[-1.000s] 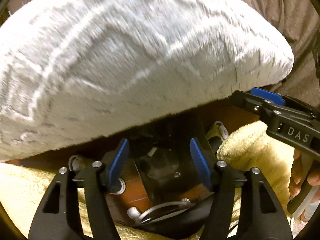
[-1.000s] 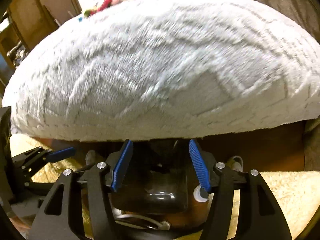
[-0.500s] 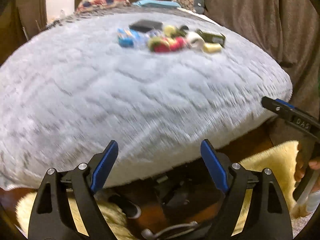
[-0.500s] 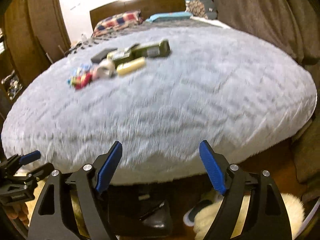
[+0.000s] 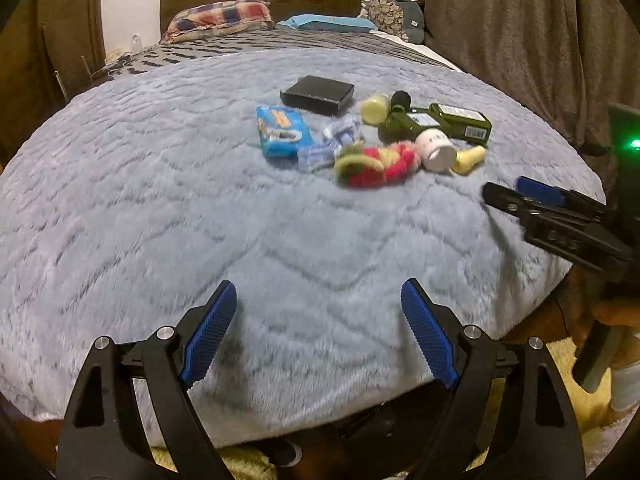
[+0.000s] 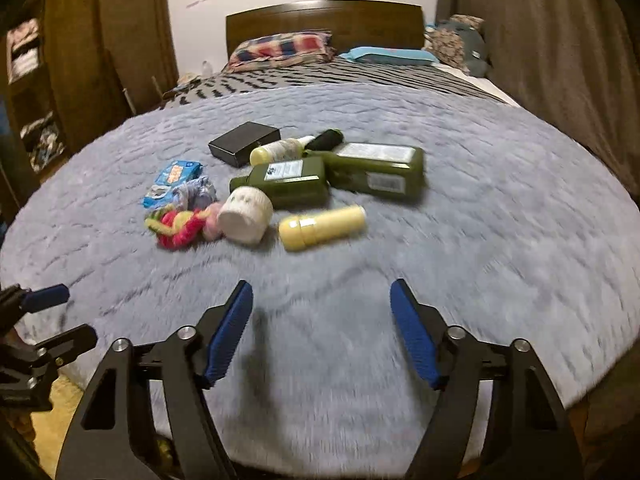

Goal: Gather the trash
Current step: 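Grasp the pipe-cleaner toy with the left tool while the right tool grasps the yellow cylinder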

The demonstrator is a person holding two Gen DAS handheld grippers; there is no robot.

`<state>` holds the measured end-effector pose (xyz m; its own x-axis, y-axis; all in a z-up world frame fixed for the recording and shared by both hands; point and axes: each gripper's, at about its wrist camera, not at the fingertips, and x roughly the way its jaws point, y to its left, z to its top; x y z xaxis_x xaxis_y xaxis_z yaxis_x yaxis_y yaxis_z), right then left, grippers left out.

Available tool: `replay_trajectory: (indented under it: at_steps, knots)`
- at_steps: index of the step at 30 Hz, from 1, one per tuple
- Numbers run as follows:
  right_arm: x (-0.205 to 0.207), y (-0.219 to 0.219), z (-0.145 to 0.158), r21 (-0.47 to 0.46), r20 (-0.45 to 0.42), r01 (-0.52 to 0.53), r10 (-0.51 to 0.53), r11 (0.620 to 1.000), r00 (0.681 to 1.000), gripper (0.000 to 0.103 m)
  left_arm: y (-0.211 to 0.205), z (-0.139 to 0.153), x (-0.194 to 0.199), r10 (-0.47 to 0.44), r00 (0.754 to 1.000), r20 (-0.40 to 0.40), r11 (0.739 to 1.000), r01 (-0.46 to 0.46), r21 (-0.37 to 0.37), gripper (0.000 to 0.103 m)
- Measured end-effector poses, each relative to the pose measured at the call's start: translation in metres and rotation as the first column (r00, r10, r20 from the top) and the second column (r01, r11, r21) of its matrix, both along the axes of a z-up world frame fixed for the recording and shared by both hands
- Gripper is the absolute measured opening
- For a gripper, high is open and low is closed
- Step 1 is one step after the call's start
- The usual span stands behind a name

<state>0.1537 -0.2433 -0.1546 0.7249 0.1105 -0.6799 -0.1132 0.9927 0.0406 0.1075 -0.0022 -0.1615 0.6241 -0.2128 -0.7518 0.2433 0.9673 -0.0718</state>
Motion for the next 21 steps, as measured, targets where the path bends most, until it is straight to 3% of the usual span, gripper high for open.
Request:
replay_trajectory:
  at_steps: [8, 11, 21]
  knots:
    - [0.037, 0.005, -0.007, -0.030, -0.016, -0.019, 0.018, 0.999, 1.000, 0.065, -0.020, 0.001, 0.025, -0.034, 0.999, -0.006, 0.999, 0.034, -0.013, 0.080]
    - [0.043, 0.007, -0.008, -0.043, -0.011, -0.026, 0.026, 0.999, 1.000, 0.060, -0.029, 0.000, 0.036, -0.045, 0.999, -0.008, 0.999, 0.045, -0.024, 0.080]
    - [0.017, -0.022, 0.000, -0.012, -0.005, 0.025, -0.025, 1.000, 1.000, 0.060, -0.051, -0.008, 0.073, -0.040, 0.999, -0.018, 0.998, 0.039, -0.049, 0.079]
